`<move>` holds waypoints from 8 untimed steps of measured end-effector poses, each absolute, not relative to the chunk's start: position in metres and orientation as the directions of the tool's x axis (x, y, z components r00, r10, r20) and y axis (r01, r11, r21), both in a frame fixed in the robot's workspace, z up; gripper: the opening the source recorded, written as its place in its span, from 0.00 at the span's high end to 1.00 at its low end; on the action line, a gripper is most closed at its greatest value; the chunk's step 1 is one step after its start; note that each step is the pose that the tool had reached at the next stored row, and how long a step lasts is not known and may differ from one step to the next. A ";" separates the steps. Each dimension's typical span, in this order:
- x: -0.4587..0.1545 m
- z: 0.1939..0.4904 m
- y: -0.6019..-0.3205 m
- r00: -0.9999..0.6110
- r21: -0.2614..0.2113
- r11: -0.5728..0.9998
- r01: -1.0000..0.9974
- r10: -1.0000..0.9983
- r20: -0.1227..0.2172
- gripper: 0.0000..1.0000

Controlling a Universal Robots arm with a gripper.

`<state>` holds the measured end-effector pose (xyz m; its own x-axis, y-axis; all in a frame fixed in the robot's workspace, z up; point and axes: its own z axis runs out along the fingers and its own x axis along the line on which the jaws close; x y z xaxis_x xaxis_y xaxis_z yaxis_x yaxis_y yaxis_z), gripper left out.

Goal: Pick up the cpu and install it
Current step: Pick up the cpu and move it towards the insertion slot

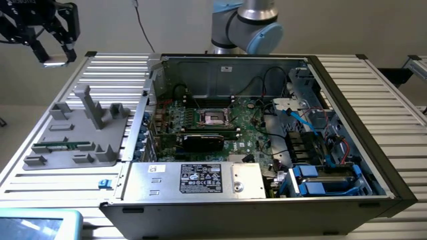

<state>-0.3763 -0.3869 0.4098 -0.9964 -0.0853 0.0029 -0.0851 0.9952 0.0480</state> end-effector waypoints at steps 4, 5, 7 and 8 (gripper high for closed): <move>-0.358 0.409 -0.388 -0.996 0.052 0.995 -0.085 -0.085 0.003 0.46; -0.353 0.409 -0.388 -0.996 0.052 0.995 -0.085 -0.085 0.003 0.46; -0.344 0.409 -0.388 -0.996 0.054 0.995 -0.085 -0.085 0.002 0.46; -0.340 0.409 -0.388 -0.996 0.055 0.995 -0.085 -0.085 0.002 0.46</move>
